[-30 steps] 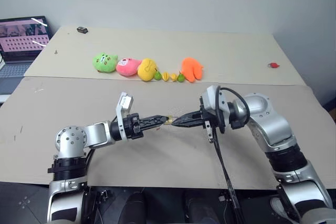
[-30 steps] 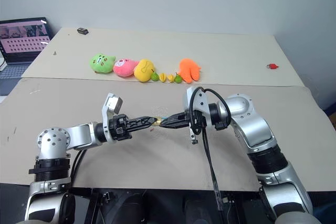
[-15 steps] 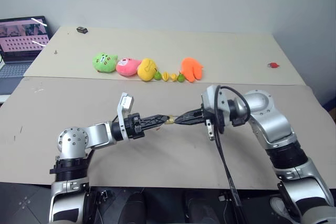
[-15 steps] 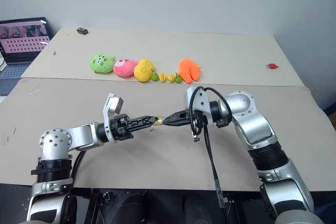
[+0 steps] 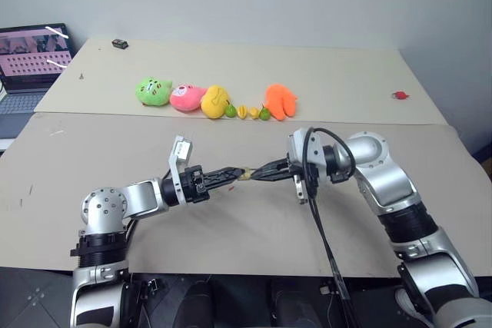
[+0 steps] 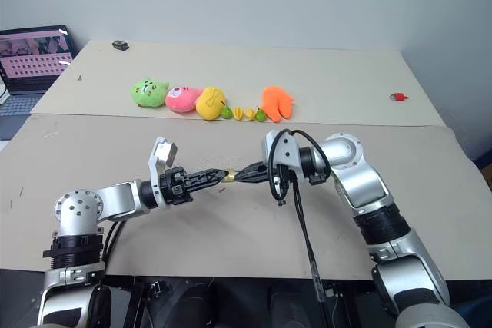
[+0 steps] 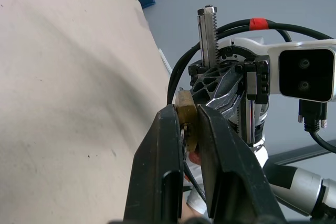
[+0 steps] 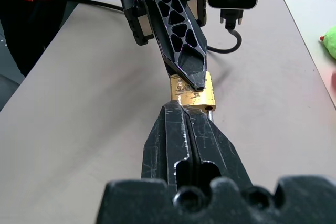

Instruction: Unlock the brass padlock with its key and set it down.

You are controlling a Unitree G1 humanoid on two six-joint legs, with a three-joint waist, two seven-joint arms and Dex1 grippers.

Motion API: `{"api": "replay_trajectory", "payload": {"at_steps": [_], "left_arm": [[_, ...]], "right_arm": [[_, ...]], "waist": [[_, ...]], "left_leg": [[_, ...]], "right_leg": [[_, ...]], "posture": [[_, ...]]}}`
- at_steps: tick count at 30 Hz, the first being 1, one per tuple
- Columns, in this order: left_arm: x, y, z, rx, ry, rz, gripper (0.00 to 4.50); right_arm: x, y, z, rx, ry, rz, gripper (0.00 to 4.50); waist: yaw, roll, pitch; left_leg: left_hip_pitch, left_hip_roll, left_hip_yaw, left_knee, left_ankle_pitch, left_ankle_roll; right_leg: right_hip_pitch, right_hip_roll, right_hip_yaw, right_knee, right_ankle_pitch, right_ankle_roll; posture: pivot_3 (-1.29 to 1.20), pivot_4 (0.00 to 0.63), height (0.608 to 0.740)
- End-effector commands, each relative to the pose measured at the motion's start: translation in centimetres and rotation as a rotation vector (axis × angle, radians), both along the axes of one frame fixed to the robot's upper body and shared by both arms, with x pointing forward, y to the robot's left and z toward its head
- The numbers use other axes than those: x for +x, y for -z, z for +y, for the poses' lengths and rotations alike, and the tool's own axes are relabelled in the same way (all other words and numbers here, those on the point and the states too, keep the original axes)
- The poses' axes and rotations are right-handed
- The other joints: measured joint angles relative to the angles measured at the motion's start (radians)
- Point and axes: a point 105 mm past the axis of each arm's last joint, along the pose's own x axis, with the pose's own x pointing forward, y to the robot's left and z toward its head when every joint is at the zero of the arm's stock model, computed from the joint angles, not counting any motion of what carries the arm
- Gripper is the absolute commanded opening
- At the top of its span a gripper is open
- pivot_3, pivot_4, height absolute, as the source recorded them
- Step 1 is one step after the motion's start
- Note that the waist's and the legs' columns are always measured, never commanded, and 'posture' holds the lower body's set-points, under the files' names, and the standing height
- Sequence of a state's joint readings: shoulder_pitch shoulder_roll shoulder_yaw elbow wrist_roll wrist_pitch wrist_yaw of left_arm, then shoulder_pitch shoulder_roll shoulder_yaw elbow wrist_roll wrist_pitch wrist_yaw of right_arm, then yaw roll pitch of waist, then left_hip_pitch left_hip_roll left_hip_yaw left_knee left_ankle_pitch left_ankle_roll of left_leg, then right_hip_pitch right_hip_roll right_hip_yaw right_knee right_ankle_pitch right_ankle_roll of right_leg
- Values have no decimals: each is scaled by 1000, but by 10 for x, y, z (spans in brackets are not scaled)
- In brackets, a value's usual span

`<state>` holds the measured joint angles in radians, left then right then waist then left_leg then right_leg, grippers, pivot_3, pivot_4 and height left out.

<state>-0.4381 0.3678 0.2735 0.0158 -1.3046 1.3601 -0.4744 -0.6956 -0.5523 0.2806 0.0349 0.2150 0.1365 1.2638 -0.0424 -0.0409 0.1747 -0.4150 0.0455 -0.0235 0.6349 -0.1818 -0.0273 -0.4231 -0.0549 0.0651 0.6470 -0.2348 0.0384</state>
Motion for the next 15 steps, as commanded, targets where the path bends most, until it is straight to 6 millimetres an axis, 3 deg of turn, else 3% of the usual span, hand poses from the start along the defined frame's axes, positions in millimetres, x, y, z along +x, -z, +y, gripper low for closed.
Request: {"api": "replay_trajectory", "payload": {"at_steps": [1, 8, 15], "left_arm": [[-6, -12, -3, -48, 32, -42, 35], [-6, -12, -3, -51, 30, -42, 35], [-2, -14, 1, -49, 16, -46, 35]], "right_arm": [[9, -19, -6, 20, 24, -70, 25], [9, -15, -9, -5, 21, -79, 25], [-6, -10, -13, -4, -34, 14, 25]], "waist": [[1, 0, 0], [0, 0, 0], [1, 0, 0]], "left_leg": [[0, 0, 0, 0, 0, 0], [0, 0, 0, 0, 0, 0], [0, 0, 0, 0, 0, 0]], "right_leg": [[0, 0, 0, 0, 0, 0], [0, 0, 0, 0, 0, 0], [0, 0, 0, 0, 0, 0]], "posture": [[0, 150, 722], [0, 150, 722], [0, 150, 722]]}}
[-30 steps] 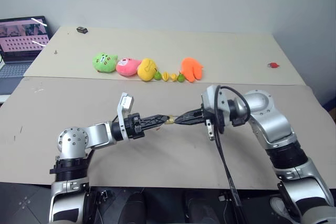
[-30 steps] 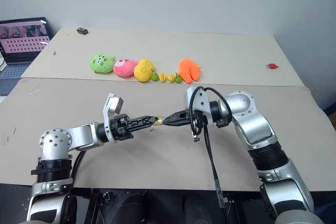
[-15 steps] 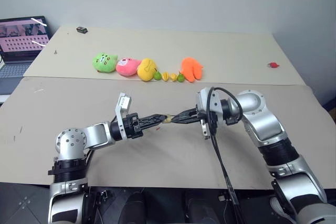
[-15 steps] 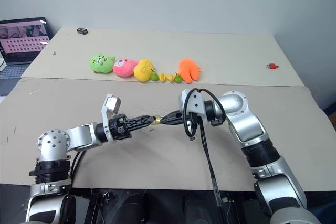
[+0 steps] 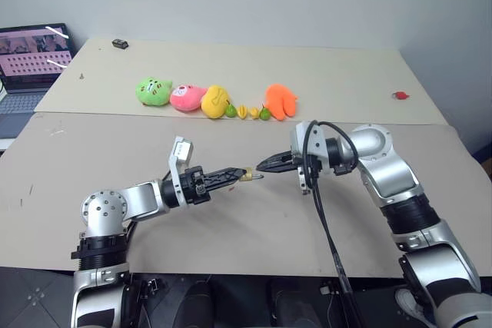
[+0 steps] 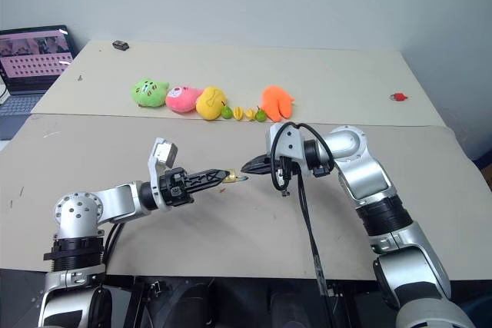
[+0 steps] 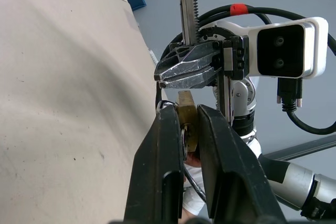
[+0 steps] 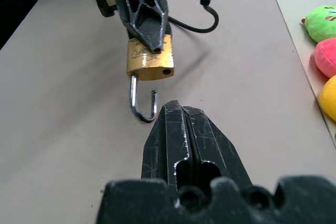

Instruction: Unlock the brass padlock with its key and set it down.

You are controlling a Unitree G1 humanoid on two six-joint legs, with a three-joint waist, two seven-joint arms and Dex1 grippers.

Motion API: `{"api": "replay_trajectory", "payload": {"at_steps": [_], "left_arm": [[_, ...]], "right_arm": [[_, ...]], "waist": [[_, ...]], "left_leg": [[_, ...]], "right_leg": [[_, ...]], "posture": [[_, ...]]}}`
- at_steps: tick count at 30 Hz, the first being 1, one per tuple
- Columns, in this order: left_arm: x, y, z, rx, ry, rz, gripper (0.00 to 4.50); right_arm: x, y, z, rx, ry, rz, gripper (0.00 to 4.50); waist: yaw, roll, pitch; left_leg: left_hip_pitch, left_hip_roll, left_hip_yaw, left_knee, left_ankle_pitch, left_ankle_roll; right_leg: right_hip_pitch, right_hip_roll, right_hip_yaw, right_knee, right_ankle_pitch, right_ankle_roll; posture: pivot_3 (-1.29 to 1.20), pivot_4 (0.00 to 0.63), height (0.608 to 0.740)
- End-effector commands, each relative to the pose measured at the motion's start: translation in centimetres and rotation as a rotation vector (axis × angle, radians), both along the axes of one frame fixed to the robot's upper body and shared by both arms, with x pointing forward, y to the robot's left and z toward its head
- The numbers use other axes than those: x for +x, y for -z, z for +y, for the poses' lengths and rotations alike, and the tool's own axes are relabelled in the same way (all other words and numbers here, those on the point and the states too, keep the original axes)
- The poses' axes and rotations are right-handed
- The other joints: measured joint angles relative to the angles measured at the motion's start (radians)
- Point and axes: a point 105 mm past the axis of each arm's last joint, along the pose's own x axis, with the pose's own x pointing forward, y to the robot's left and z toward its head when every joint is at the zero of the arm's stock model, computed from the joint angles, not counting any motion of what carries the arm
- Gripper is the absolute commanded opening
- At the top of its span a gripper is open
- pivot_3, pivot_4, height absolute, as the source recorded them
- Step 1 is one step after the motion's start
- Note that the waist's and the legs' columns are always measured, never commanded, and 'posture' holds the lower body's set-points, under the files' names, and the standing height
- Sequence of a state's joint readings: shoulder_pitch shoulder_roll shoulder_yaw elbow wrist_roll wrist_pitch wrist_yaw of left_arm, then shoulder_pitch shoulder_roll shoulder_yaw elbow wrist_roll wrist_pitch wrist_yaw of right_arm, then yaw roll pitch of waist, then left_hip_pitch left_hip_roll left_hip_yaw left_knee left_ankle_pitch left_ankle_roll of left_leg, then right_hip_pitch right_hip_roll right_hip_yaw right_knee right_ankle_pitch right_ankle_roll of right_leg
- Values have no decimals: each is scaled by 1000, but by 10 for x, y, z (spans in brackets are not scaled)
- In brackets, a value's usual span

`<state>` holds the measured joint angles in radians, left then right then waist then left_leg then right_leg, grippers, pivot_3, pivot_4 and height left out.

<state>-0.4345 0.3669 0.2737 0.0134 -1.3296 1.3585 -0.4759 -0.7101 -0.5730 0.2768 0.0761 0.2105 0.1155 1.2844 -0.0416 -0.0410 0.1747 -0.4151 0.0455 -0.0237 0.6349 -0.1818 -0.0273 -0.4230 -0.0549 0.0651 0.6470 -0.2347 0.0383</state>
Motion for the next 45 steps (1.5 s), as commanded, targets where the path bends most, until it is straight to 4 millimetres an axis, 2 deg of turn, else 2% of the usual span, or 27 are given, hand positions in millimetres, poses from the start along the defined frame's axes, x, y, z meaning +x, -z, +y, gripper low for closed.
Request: {"api": "replay_trajectory", "payload": {"at_steps": [1, 10, 16, 18, 20, 23, 26, 30, 38, 39, 41, 45], "left_arm": [[0, -11, 1, -25, 4, -43, 35], [3, -16, 0, -38, -3, -53, 35], [2, -13, 0, -13, -17, -69, 35], [1, -1, 1, 71, -36, -93, 35], [1, 27, 9, 245, -71, -159, 35], [-1, 58, 31, 387, -101, -203, 35], [3, 68, 48, 426, -131, -201, 35], [13, 61, 54, 388, -167, -202, 35], [23, 51, 50, 348, -190, -213, 35], [23, 51, 49, 345, -188, -216, 1031], [22, 46, 45, 315, -179, -208, 1603], [22, 36, 37, 251, -158, -194, 3100]], "right_arm": [[-15, -11, -6, 19, -60, 28, 25], [-19, -6, -6, 22, -65, 110, 25], [-19, -21, -10, 133, -58, 273, 25], [-16, -23, -14, 157, -36, 327, 25], [-9, -19, -17, 146, 0, 311, 25], [-7, -10, -17, 120, 19, 285, 25], [-11, -8, -16, 122, 12, 285, 25], [-13, -4, -16, 121, 16, 286, 25], [-13, -2, -17, 124, 30, 276, 25], [-13, -2, -17, 125, 31, 274, 0], [-12, -2, -17, 123, 34, 267, 0], [-9, -4, -16, 125, 37, 252, 0]], "waist": [[0, 0, 0], [-1, 0, 0], [0, 0, 0], [-1, 0, 0], [-3, 0, 0], [-4, 0, 0], [4, 1, 1], [7, 1, 1], [3, 0, 1], [3, 0, 1], [4, 0, 1], [4, 0, 1]], "left_leg": [[0, 0, 0, 0, 0, 0], [0, 0, 0, 0, 0, 0], [0, 0, 0, 0, 0, 0], [0, 0, 0, 0, 0, 0], [0, 0, 0, 0, 0, 0], [2, 0, 2, -3, 0, 0], [1, 0, 1, -2, 0, 0], [1, 0, 1, -2, 0, 0], [0, 0, 1, -2, 0, 0], [0, 0, 1, -2, 0, 0], [0, 0, 1, -2, 0, 0], [0, 0, 1, -1, 0, 0]], "right_leg": [[0, 0, 0, 0, 0, 0], [0, 0, 0, 0, 0, 0], [0, 0, 0, 0, 0, 0], [0, 0, 0, 0, 0, 0], [0, 0, 0, 0, 0, 0], [-1, 0, 1, 0, 0, -2], [-1, 0, 0, 0, -1, -2], [0, 0, 0, -1, -3, 3], [-1, 0, 0, 0, -3, 3], [-1, 0, 0, 0, -3, 3], [-1, 0, 0, 0, -3, 3], [-1, 0, 0, 0, -3, 3]], "posture": [[0, 150, 722], [0, 150, 722], [0, 150, 722], [0, 150, 722], [0, 150, 722], [0, 150, 722], [0, 150, 722], [0, 150, 722], [0, 150, 722], [0, 150, 722], [0, 150, 722], [0, 150, 722]]}}
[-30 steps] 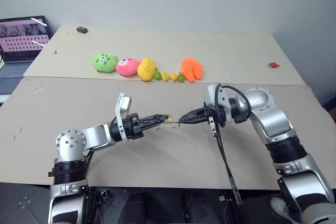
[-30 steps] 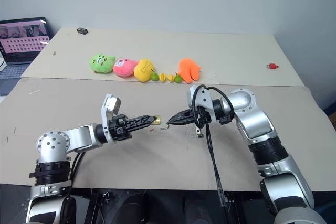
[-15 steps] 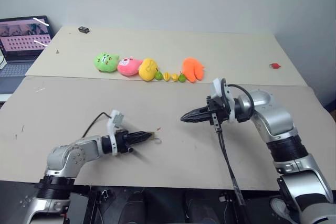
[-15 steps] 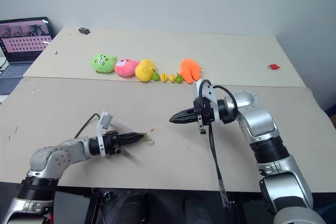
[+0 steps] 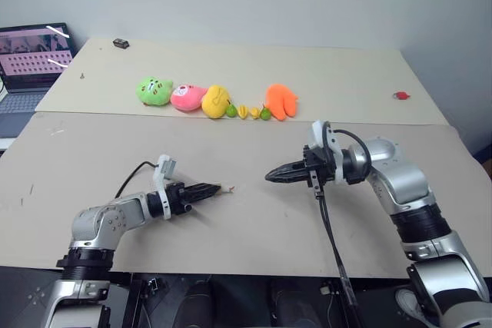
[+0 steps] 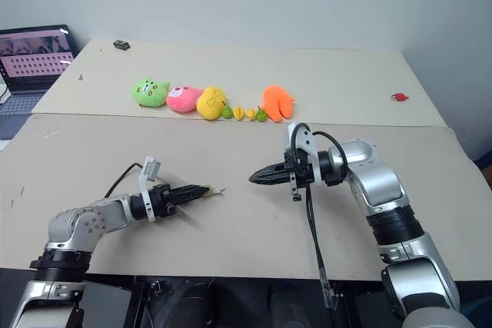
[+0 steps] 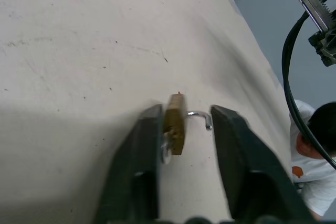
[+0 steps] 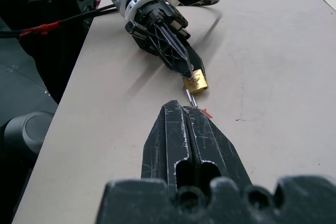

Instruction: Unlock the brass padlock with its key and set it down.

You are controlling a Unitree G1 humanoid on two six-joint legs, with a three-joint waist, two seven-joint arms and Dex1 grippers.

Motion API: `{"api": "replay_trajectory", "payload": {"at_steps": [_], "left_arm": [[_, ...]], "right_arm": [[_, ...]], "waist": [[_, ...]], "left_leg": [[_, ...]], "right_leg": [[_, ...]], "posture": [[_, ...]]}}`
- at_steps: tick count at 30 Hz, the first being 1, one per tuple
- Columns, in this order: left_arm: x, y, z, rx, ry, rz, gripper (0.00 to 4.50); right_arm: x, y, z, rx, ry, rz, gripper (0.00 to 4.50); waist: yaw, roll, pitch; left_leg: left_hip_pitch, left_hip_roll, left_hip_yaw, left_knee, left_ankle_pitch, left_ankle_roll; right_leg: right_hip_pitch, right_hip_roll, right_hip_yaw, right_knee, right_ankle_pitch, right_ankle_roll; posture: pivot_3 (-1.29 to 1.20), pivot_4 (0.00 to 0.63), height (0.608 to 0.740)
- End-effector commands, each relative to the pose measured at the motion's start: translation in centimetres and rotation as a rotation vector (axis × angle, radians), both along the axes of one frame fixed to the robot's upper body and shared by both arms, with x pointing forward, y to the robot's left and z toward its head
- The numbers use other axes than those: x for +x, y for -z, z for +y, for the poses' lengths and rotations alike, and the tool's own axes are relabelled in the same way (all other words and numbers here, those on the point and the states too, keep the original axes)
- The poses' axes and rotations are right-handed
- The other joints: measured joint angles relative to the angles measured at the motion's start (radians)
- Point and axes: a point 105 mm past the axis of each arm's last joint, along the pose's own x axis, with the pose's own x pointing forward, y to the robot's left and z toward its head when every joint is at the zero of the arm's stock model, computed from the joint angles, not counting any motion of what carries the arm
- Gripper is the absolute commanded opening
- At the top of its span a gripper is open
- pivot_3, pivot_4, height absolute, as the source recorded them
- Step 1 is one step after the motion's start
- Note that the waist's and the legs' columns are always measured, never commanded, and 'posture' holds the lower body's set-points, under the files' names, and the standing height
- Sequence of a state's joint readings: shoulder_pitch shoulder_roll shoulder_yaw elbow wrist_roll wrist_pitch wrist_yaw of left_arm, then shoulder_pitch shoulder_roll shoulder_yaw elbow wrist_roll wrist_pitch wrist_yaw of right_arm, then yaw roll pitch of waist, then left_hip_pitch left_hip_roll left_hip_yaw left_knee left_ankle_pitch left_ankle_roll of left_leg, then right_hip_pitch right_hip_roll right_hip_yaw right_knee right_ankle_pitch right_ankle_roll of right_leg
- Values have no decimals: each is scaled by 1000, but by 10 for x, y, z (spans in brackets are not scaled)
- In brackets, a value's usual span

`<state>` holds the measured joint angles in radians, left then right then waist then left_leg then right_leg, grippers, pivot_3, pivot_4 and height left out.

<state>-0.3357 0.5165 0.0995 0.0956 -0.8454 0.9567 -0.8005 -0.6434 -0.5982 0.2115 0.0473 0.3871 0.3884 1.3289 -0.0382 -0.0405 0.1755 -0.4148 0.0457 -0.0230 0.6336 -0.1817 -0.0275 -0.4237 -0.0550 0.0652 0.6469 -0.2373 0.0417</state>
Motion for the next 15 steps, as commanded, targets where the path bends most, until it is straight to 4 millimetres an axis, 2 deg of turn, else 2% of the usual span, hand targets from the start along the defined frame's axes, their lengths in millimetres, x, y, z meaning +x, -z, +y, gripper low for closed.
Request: {"api": "replay_trajectory", "payload": {"at_steps": [1, 3, 4, 9, 15], "left_arm": [[1, -23, -9, -73, 36, -41, 3435], [-4, -29, -14, -122, 75, -16, 4258], [-2, -26, -15, -82, 61, -32, 4407], [-3, -33, -8, -91, 54, -18, 4407], [15, -28, 15, 23, -78, -95, 4407]], "right_arm": [[1, -13, 1, 16, -8, -78, 0], [2, -14, 2, 17, -8, -80, 0], [2, -14, 2, 17, -9, -82, 0], [2, -12, 2, 20, -6, -73, 0], [5, -11, 1, 22, 3, -66, 0]], "waist": [[0, 0, 0], [0, 0, 0], [-1, 0, 0], [-1, 0, 0], [-1, 0, 0]], "left_leg": [[0, 0, 0, 0, 0, 0], [0, 0, 0, 0, 0, 0], [0, 0, 0, 0, 0, 0], [0, 0, 0, 0, 0, 0], [0, 0, 0, 0, 0, 0]], "right_leg": [[0, 0, 0, 0, 0, 0], [0, 0, 0, 0, 0, 0], [0, 0, 0, 0, 0, 0], [0, 0, 0, 0, 0, 0], [0, 0, 0, 0, 0, 0]], "posture": [[0, 150, 722], [0, 150, 722], [0, 150, 722], [0, 150, 722], [0, 150, 722]]}}
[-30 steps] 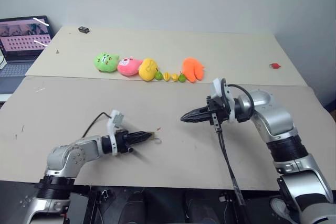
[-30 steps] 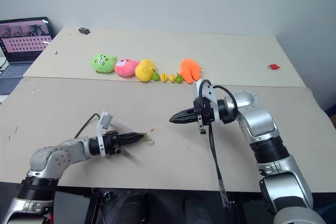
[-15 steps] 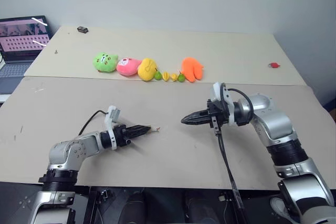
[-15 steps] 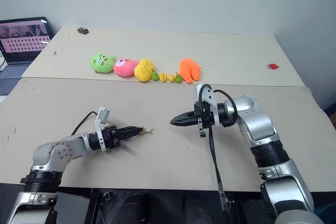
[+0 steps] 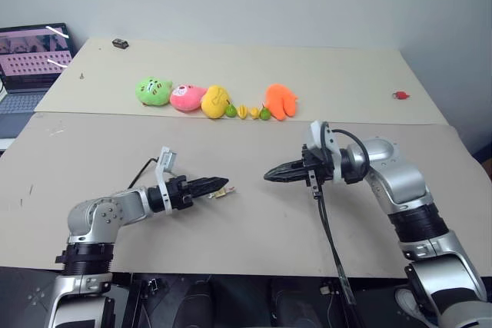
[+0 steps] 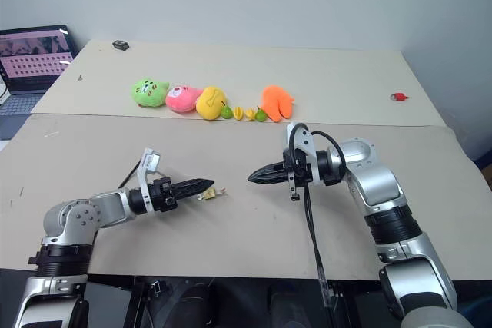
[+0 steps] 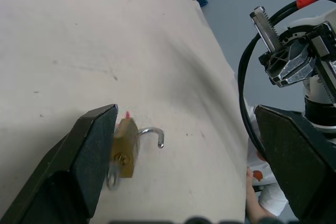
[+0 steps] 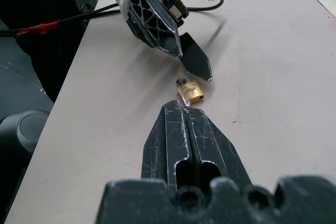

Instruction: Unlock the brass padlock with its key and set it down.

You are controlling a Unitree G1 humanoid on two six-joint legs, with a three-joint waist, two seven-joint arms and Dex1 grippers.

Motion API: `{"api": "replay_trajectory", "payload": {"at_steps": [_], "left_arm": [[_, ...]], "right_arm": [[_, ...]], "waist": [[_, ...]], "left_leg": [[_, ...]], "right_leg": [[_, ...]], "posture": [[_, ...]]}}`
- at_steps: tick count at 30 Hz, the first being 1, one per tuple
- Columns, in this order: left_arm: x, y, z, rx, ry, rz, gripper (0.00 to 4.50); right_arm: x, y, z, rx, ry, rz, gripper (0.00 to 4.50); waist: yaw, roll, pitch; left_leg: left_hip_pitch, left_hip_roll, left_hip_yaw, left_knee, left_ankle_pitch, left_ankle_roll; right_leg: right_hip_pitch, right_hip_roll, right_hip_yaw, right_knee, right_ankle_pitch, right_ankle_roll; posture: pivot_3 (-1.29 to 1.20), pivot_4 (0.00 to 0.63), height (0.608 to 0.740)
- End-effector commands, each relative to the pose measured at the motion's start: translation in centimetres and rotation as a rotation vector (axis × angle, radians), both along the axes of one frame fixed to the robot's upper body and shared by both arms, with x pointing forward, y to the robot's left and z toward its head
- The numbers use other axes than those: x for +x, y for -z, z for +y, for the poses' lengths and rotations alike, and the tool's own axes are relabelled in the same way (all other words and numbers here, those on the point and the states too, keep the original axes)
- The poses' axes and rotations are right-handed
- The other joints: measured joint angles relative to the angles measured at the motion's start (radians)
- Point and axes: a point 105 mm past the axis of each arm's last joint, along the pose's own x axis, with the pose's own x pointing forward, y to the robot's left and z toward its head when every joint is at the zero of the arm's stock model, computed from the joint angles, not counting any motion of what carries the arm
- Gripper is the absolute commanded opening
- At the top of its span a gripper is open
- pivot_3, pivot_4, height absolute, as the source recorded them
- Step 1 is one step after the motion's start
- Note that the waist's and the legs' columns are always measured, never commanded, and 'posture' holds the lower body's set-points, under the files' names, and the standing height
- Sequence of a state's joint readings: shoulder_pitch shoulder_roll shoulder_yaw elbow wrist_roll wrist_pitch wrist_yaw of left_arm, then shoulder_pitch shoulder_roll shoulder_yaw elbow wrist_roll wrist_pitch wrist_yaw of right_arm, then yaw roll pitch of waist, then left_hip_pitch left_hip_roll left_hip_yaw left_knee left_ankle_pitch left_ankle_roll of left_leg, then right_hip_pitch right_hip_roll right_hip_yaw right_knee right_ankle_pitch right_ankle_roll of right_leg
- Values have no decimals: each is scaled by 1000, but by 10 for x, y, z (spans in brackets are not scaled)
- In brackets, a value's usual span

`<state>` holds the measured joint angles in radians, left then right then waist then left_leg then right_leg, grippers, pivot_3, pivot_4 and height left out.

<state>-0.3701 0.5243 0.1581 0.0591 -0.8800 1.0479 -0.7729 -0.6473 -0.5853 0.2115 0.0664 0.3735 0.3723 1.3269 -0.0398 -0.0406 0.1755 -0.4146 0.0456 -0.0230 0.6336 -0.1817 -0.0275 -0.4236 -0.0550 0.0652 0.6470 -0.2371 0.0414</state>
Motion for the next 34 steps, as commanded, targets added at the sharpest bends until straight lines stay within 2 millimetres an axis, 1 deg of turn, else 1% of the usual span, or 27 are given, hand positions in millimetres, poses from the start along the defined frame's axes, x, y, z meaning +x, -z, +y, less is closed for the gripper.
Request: {"api": "replay_trajectory", "payload": {"at_steps": [1, 5, 9, 13, 15, 17, 19, 21, 24, 25, 26, 28, 29, 30, 31, 34], "left_arm": [[16, -10, 14, 42, -100, -106, 4407], [30, -15, 27, 67, -206, -195, 4407], [35, -19, 34, 82, -254, -241, 4407], [39, -37, 46, 95, -335, -320, 4407], [40, -50, 54, 75, -420, -369, 4407], [40, -56, 64, 98, -505, -405, 4407], [40, -60, 75, 107, -615, -421, 4407], [37, -60, 88, 105, -711, -421, 4407], [32, -56, 102, 101, -813, -405, 4407], [26, -50, 108, 117, -859, -401, 4407], [22, -46, 113, 129, -891, -397, 4407], [10, -32, 117, 166, -955, -378, 4407], [4, -24, 117, 168, -975, -350, 4407], [0, -18, 116, 175, -994, -333, 4407], [-5, -13, 116, 189, -1004, -321, 4407], [-16, 0, 112, 242, -1000, -307, 4407]], "right_arm": [[3, -12, 0, 20, -2, -60, 0], [3, -12, 1, 18, -4, -59, 0], [3, -11, 1, 16, -6, -59, 0], [4, -10, 0, 15, 4, -68, 0], [6, -13, -3, 32, 37, -91, 0], [10, -15, -5, 45, 79, -115, 0], [29, -25, -21, 98, 229, -147, 0], [47, -37, -44, 189, 404, -171, 0], [63, -41, -72, 285, 594, -145, 0], [69, -39, -89, 341, 704, -124, 0], [73, -36, -102, 381, 783, -108, 0], [79, -22, -138, 482, 997, -32, 0], [78, -13, -148, 513, 1062, 10, 0], [75, -5, -156, 531, 1105, 36, 0], [71, 1, -158, 537, 1121, 50, 0], [58, 16, -155, 529, 1135, 69, 0]], "waist": [[1, 0, 0], [1, 0, 0], [2, 0, 0], [1, 0, 0], [1, 0, 0], [1, 0, 0], [2, -1, 0], [3, -1, 0], [4, -1, 0], [4, -1, 0], [3, -1, 0], [4, -1, 0], [4, -1, 0], [6, -1, 0], [9, -1, 0], [10, -1, 0]], "left_leg": [[0, 0, 0, 0, 0, 0], [0, 0, 0, 0, 0, 0], [0, 0, 0, 0, 0, 0], [0, 0, 0, 0, 0, 0], [0, 0, 0, 0, 0, 0], [0, 0, 0, 0, 0, 0], [-1, 0, 0, 0, 0, 0], [0, 0, 0, 0, 0, 0], [0, 0, 0, 0, 0, 0], [0, 0, 0, 0, 0, 0], [0, 0, 0, 0, 0, 0], [0, 0, 0, 0, 0, 0], [0, 0, 0, 0, 0, 0], [0, 0, 1, 0, 0, 0], [-1, -1, 1, 0, 0, 0], [0, -1, 1, 0, 0, 0]], "right_leg": [[0, 0, 0, 0, 0, 0], [0, 0, 0, 0, 0, -1], [0, 0, 0, 0, 2, -4], [0, 0, 0, 0, 2, -4], [0, 0, 0, 0, 2, -3], [0, 0, 0, 0, 2, -4], [0, 0, 0, 0, 2, -4], [0, -1, 0, 0, 3, -4], [0, -1, 0, 0, 3, -4], [0, -1, 0, 0, 3, -4], [0, -1, 0, 0, 3, -4], [1, -1, 0, -1, 3, -4], [1, -1, 0, -1, 3, -4], [2, -1, 0, -2, 3, -4], [1, -2, 1, -1, 3, -4], [1, -2, 1, -1, 3, -4]], "posture": [[0, 150, 722], [0, 150, 722], [0, 150, 722], [0, 150, 722], [0, 150, 722], [0, 150, 722], [0, 150, 722], [0, 150, 722], [0, 150, 722], [0, 150, 722], [0, 150, 722], [0, 150, 722], [0, 150, 722], [0, 150, 722], [0, 150, 722], [0, 150, 722]]}}
